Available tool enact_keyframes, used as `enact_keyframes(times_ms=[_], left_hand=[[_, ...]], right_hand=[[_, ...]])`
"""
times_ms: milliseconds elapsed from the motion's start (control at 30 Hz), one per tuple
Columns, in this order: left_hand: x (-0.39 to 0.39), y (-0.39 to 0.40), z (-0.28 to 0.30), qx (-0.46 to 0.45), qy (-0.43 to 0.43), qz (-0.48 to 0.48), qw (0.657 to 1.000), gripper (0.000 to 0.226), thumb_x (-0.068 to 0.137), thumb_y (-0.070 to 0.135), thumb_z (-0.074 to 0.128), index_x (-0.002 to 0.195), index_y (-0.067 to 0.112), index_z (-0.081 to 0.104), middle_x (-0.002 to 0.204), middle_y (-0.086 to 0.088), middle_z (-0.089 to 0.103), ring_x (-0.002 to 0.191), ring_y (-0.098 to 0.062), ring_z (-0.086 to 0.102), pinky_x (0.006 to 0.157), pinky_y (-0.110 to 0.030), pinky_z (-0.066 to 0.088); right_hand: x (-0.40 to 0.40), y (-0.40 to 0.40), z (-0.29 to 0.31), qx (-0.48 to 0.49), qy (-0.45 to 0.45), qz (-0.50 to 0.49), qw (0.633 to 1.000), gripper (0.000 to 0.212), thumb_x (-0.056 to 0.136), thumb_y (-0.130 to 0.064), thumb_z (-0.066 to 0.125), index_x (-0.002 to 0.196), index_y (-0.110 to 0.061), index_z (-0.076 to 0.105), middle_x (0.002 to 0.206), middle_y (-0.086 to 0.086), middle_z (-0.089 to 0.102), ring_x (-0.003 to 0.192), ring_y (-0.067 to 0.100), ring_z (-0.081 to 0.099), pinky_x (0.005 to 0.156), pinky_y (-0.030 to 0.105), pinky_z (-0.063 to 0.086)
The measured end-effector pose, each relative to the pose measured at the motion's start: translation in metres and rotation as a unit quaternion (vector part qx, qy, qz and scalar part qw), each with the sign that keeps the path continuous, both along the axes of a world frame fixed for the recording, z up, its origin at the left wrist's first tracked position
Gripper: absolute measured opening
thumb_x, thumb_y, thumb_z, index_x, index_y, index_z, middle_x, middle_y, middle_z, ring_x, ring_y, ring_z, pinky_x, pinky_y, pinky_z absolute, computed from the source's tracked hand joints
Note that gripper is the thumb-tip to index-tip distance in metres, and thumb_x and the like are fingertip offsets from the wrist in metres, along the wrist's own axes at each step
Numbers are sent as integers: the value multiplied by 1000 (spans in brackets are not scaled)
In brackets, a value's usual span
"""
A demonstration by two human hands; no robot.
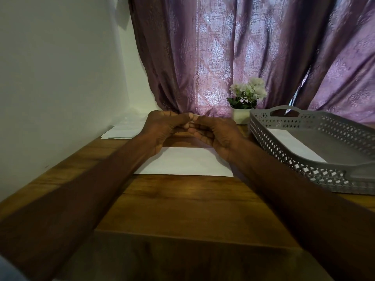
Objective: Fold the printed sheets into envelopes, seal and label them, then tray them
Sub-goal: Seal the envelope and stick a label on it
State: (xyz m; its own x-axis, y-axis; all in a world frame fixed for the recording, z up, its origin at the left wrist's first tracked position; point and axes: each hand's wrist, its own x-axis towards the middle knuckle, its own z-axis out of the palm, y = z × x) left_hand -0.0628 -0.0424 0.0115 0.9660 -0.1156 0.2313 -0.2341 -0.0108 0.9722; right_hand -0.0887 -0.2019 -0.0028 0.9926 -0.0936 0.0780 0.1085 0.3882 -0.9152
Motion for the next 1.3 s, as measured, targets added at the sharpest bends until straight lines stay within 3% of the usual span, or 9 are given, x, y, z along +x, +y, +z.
enact_keyframes(times_ms=[100,200,333,467,633,867,1067,1167,1300], left_hand=[[0,2,2,-14,1,-17,1000,40,83,39,83,97,2,78,89,-12,80,79,-23,78,76,-32,65],[2,5,4,-9,18,-47,999,43,84,47,79,103,9,78,99,-10,80,91,-27,79,86,-41,63],[5,7,2,10,20,-59,998,35,89,36,78,110,8,77,103,-12,80,97,-32,77,91,-48,62],[8,12,3,-39,29,-39,998,33,90,29,79,113,4,76,102,-13,80,95,-29,78,96,-52,59],[1,11,5,-17,40,-91,995,38,90,40,76,111,9,77,105,-12,80,96,-27,78,82,-37,64],[0,11,1,-14,35,-110,993,22,91,14,76,110,4,77,101,-18,79,89,-31,78,68,-33,63],[3,7,0,-15,29,-73,997,18,87,17,80,103,8,79,97,-14,80,86,-28,79,69,-32,63],[3,4,-1,-26,28,-74,997,15,88,15,79,100,7,79,95,-14,80,81,-25,79,66,-29,63],[12,13,2,-101,49,-58,992,27,90,11,76,113,-1,74,103,-16,79,91,-25,79,85,-34,64]], right_hand=[[2,-2,-1,-15,3,3,1000,36,84,-13,81,114,4,72,100,18,78,99,26,76,89,34,61],[1,-3,-1,-38,11,-11,999,38,80,-13,85,112,5,73,99,18,78,97,28,76,81,33,63],[-3,-2,1,-79,10,-12,997,34,81,-12,84,111,2,73,97,18,78,87,25,77,78,31,63],[-4,-3,2,-90,11,-26,996,31,81,-12,84,106,1,75,95,16,78,74,19,75,73,29,62],[-4,-5,3,-93,13,-24,995,31,81,-15,85,106,1,75,95,16,79,80,21,76,75,29,62],[-7,-2,4,-105,9,-16,994,24,85,-12,80,106,-1,75,90,14,78,73,18,76,67,24,60],[0,1,1,-100,17,-38,994,31,81,-13,84,108,0,75,86,13,79,76,22,77,72,31,63],[0,1,0,-93,16,-49,994,32,80,-14,85,107,-1,75,88,14,79,78,23,77,67,29,63],[-5,-6,5,-68,31,-74,994,24,83,-13,82,103,0,75,90,14,78,73,21,74,56,26,61]])
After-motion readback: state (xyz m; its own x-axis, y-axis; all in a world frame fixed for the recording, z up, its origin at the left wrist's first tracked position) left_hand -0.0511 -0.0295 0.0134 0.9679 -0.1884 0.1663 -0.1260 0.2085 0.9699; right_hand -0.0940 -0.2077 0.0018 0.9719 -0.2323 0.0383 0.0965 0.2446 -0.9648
